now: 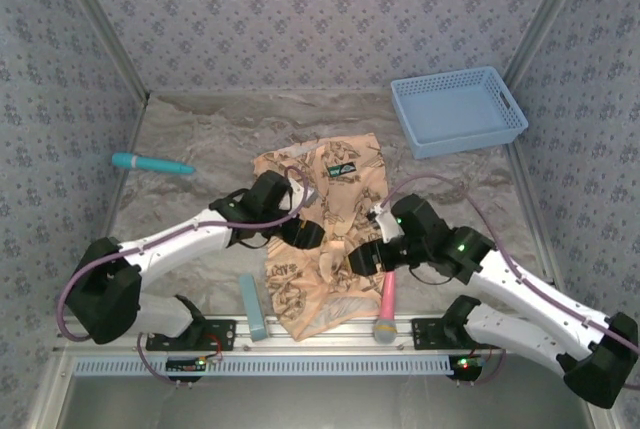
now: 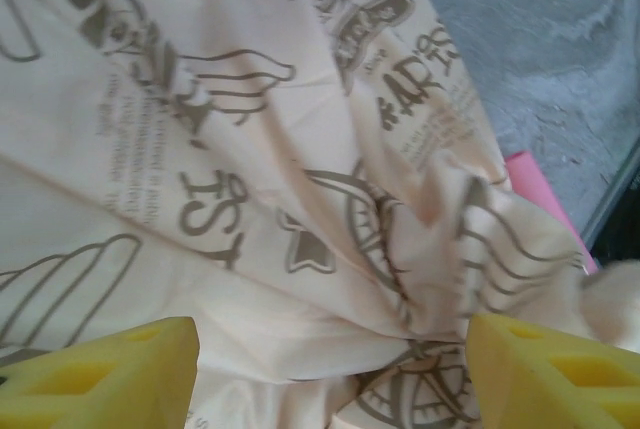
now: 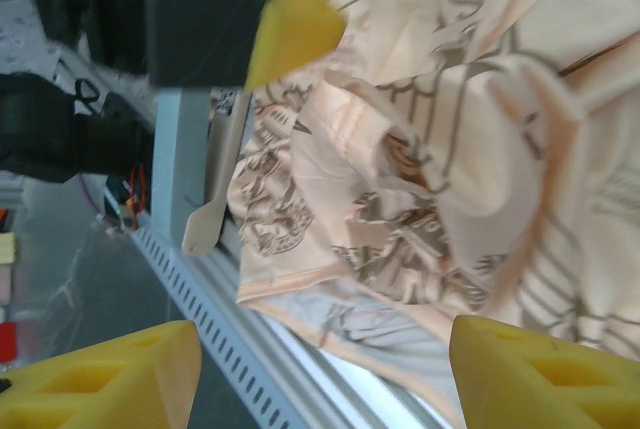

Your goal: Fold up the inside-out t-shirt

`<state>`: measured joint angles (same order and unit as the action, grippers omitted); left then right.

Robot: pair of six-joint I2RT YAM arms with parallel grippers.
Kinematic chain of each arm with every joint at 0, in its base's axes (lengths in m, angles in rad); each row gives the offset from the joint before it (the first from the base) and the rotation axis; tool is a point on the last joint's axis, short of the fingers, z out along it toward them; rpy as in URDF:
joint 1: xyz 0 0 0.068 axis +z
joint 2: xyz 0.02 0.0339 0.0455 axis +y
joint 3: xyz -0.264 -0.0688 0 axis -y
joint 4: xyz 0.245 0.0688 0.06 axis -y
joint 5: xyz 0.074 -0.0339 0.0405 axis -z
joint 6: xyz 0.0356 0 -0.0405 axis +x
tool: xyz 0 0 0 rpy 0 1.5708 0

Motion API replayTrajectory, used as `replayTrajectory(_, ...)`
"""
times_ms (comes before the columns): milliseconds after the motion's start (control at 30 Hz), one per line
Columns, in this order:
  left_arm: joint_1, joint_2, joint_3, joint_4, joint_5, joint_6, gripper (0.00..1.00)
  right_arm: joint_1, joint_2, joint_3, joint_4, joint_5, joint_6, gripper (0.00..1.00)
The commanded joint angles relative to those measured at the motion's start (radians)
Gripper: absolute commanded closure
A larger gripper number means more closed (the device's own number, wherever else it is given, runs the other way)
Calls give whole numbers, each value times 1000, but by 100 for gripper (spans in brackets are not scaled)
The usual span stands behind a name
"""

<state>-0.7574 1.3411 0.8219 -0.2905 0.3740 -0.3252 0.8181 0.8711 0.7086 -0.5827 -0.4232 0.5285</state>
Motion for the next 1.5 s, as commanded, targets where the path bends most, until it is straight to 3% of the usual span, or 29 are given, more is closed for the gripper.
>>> replayTrajectory(0,5,-20,29,-13,29,-29,29,36,65,-22,89,19,74,32)
replayTrajectory(133,9,-78,-12,12,19,-44,29,29,174,12,158,89,17,34)
replayTrajectory(267,28,-129,-38,-14,20,-64,28,40,258,56,199,62,-18,62)
replayTrajectory(433,48,-220,-100,22,40,-126,25,77,322,144,220,-27,-81,89)
replayTrajectory(467,60,-225,-101,17,40,-151,25,80,339,162,231,-46,-84,89)
replayTrajectory(600,118,-214,-74,-35,81,-266,25,110,472,263,286,-119,-119,85)
replayTrajectory(667,138,-184,-50,-67,116,-270,25,128,548,312,304,-142,-137,90)
replayTrajectory(700,141,-169,-37,-87,130,-259,26,130,571,343,280,-145,-156,87)
replayTrajectory(733,141,-159,-25,-105,141,-253,27,131,571,361,240,-124,-173,78)
replayTrajectory(833,139,-155,-28,-100,163,-279,27,108,453,320,132,-31,-206,58)
replayTrajectory(1000,139,-133,-18,-119,161,-267,27,2,221,135,27,24,-134,43)
replayTrajectory(1133,133,-99,-7,-112,191,-274,27,-4,166,36,71,32,-72,36)
replayTrajectory(1300,122,-72,5,-115,200,-274,27,5,216,37,169,33,-67,39)
replayTrajectory(1467,118,-73,11,-132,212,-280,27,39,336,119,270,-45,-103,64)
